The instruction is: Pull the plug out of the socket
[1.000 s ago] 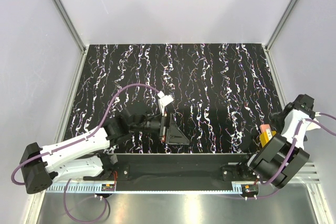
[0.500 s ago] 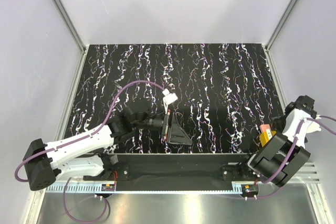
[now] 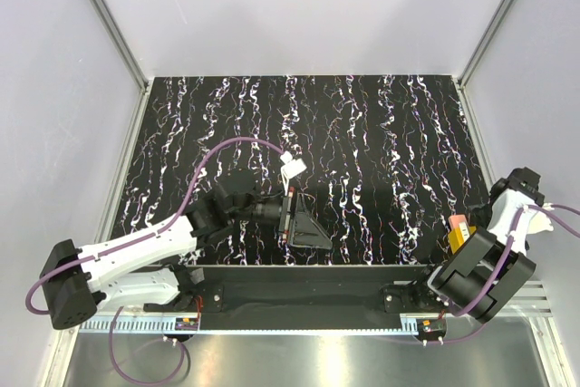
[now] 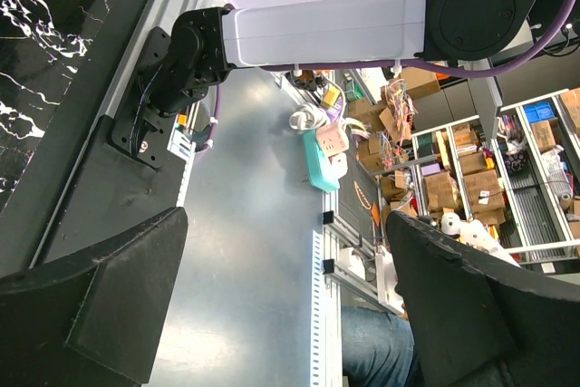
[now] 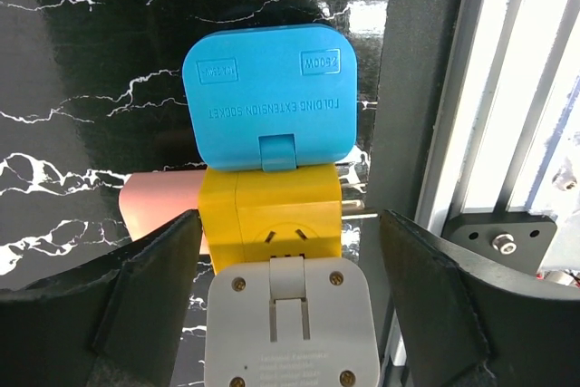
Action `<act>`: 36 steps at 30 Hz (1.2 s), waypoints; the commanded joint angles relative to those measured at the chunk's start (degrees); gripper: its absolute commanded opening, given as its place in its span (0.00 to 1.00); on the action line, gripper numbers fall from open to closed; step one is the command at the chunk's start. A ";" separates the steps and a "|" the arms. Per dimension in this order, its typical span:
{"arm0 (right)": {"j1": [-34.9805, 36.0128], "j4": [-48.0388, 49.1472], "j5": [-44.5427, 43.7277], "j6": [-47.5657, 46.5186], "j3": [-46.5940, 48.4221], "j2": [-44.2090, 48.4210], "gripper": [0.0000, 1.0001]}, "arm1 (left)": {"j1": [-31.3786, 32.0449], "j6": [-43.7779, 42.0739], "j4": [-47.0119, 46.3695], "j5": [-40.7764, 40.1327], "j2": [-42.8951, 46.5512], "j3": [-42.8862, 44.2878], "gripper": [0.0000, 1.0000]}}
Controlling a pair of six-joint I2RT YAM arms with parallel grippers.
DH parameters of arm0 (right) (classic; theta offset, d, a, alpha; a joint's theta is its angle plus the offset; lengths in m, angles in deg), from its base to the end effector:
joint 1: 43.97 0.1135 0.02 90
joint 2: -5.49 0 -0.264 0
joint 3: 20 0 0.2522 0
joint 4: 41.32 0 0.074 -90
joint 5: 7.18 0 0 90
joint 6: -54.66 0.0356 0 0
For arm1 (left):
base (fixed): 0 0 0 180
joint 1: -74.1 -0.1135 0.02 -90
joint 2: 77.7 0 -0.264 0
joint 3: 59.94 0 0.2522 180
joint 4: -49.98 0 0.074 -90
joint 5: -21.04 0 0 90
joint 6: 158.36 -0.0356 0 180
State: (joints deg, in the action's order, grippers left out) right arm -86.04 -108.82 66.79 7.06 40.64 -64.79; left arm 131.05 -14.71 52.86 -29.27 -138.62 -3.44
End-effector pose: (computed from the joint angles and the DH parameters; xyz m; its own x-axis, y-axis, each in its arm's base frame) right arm 0.1446 -0.1437 0.2143 -0.0694 0.9357 -0.3459 0.9972 0.0560 -0.0487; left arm 0.1139 -0.2167 0.3119 -0.8388 0.1528 -0.5226 0.5313 0.0198 -0.8470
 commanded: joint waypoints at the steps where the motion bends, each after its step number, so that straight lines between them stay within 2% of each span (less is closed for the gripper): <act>1: -0.39 2.67 -2.86 1.29 -0.73 -0.56 0.85 | -0.43 0.23 -3.37 1.28 1.51 0.59 0.96; 6: -0.48 5.04 -3.04 1.11 -2.22 -0.65 0.82 | -0.79 -0.39 -1.35 0.84 2.39 1.12 0.96; 10: -0.47 6.19 -2.69 1.38 -3.28 0.05 0.74 | -1.05 -0.83 -0.47 0.92 2.30 1.47 0.95; 18: -0.39 6.89 0.12 1.64 -4.16 2.87 0.45 | -1.05 -0.74 0.58 -0.83 1.87 1.38 0.91; 21: -0.30 7.67 4.07 2.08 -4.86 3.39 0.29 | -1.05 -1.35 1.91 -1.97 0.81 2.34 0.88; 24: 0.14 9.09 9.78 2.34 -6.53 4.80 0.19 | -1.05 -1.70 2.08 -3.20 -0.59 3.31 0.87; 25: 1.71 9.09 10.14 2.61 -6.53 5.41 0.13 | -1.05 -1.70 2.08 -3.73 -0.95 3.49 0.86; 28: 6.27 7.77 9.18 4.45 -6.09 5.94 0.06 | -0.61 -1.18 1.39 -6.45 -3.23 4.45 0.82; 32: 14.08 6.45 8.30 9.27 -6.27 6.21 0.05 | 2.55 0.05 -1.60 -9.79 -11.48 8.05 0.79; 36: 18.15 4.87 6.45 10.61 -5.04 4.37 0.05 | 6.50 0.84 -5.20 -11.64 -22.37 14.55 0.73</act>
State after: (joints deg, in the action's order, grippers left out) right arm -69.78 -102.11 73.50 14.20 34.49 -59.94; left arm 134.99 -14.47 53.56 -37.67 -155.30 5.74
